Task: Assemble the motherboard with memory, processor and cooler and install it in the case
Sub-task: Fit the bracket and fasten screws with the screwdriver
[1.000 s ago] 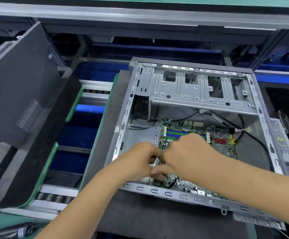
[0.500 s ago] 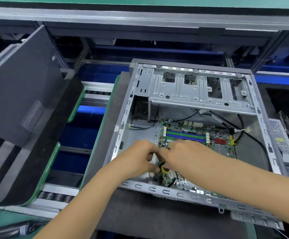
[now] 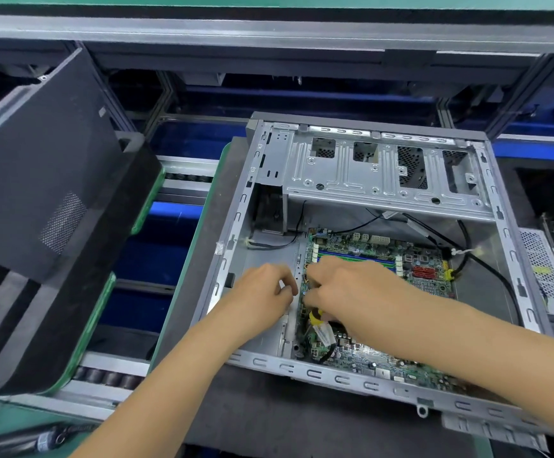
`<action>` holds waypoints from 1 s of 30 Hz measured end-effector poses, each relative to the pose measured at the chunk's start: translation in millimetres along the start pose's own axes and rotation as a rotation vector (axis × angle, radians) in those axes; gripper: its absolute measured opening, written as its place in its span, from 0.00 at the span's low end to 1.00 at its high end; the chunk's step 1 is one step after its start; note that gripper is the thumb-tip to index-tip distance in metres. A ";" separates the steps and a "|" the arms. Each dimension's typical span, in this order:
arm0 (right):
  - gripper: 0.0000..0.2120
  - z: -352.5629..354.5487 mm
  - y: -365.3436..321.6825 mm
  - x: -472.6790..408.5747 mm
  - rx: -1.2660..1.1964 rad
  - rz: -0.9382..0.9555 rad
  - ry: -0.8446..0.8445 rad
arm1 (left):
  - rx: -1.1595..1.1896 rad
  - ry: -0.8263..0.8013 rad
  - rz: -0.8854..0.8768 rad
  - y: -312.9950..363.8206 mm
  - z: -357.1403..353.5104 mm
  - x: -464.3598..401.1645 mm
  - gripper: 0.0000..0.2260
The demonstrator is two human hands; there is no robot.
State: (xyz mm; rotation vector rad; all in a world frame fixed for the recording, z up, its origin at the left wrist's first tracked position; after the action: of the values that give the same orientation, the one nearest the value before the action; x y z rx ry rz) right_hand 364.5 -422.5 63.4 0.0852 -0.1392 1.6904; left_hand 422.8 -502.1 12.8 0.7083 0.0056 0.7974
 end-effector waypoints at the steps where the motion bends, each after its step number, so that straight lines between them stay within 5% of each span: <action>1: 0.05 4.5 6.6 2.5 -0.030 -0.031 0.035 | -0.014 -0.028 0.007 -0.5 -1.1 1.2 0.09; 5: 0.07 21.5 46.4 19.1 -0.225 -0.209 0.117 | -0.186 -0.183 0.007 -1.0 -9.7 4.3 0.04; 10: 0.04 38.0 93.4 48.6 -0.461 -0.369 0.291 | -0.424 -0.379 -0.058 13.6 -23.1 0.1 0.11; 18: 0.07 30.8 132.8 86.7 -0.859 -0.563 0.403 | 0.624 -0.202 -0.007 38.8 3.9 3.5 0.13; 24: 0.05 26.9 137.7 96.8 -0.935 -0.605 0.411 | 0.707 -0.016 -0.046 51.3 5.3 2.6 0.08; 30: 0.06 20.6 137.8 107.2 -0.946 -0.654 0.458 | 0.642 -0.102 -0.025 48.9 -0.9 6.6 0.14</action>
State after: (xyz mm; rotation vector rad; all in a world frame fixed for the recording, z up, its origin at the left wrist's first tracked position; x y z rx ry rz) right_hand 213.9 -336.6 92.7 -0.8671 -0.4893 0.8307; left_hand 395.3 -473.6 42.2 1.3526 0.1844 0.7351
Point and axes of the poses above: each hand's wrist, its own x-axis away from the middle knuckle, its own z-axis out of the back of the hand, y = z × x, the point moved 7 cm from there along -x, towards the middle knuckle, and after that the axes turned 14 degrees about y, right-handed, at the moved point
